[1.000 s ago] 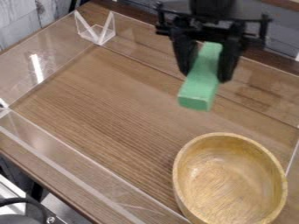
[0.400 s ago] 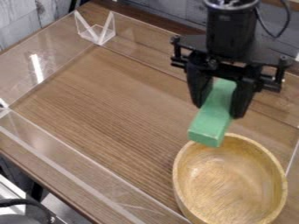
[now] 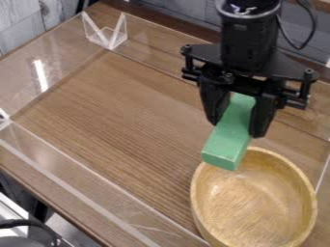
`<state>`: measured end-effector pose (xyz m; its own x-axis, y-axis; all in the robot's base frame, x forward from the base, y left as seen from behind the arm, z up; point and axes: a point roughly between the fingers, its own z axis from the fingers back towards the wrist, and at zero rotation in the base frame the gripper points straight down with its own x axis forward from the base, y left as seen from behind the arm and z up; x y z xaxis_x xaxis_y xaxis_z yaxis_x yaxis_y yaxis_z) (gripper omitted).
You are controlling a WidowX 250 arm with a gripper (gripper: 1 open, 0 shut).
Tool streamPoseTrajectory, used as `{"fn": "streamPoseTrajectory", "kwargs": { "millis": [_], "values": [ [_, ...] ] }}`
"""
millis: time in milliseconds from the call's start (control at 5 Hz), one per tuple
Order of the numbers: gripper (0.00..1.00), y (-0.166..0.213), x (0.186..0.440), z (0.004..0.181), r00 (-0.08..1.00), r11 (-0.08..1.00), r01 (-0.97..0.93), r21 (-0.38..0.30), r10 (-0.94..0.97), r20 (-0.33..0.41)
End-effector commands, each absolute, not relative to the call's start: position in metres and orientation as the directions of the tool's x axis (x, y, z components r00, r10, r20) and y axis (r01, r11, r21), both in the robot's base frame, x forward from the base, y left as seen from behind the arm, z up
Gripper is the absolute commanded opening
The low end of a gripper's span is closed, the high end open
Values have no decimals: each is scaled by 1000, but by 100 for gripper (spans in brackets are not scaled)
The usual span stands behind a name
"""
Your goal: Remove the green block from inside the brown bowl and put it on the table
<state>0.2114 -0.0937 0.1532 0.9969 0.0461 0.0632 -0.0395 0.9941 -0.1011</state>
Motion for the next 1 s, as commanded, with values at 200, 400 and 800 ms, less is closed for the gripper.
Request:
{"fn": "streamPoseTrajectory", "kwargs": {
  "millis": [200,400,800],
  "values": [
    [0,-94,207,167,992,993,-28,-117,42,118],
    [0,-93,205,169,992,993,-27,-118,42,123],
    [0,-88,204,177,991,993,-14,-120,30,128]
  ]
}}
